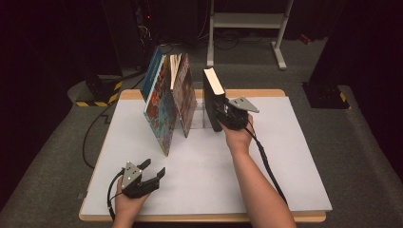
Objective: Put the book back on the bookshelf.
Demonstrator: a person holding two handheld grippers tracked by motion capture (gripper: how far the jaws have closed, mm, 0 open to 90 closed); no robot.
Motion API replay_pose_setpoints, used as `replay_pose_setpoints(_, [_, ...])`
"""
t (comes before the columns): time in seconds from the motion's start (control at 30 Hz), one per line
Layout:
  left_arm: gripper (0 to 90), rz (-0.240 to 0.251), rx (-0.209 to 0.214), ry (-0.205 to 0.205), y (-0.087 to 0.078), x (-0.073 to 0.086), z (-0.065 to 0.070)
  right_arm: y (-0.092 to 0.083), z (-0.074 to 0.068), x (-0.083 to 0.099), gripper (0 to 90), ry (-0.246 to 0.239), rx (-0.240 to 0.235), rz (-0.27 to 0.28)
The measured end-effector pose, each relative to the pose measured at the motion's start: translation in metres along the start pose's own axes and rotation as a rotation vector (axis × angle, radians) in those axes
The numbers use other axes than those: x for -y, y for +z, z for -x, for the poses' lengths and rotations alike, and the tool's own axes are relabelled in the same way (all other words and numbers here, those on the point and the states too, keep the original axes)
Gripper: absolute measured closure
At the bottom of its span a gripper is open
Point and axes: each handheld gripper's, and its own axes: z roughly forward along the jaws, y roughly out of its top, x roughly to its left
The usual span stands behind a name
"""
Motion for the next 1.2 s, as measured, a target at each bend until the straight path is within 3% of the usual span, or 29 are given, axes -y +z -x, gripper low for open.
replay_pose_setpoints(0.73, [31.2, 0.007, -0.005, -0.012, -0.002, -0.002, -0.003, 0.014, -0.01, -0.003, 47.5, 0.008, -0.026, 0.001])
replay_pose_setpoints(0.87, [31.3, 0.005, -0.006, -0.011, -0.001, -0.002, -0.003, 0.013, -0.006, 0.003, 47.0, 0.033, -0.051, -0.026])
replay_pose_setpoints(1.2, [31.3, 0.001, -0.006, -0.008, -0.001, -0.001, -0.002, 0.018, 0.002, 0.026, 48.3, 0.039, -0.085, -0.095])
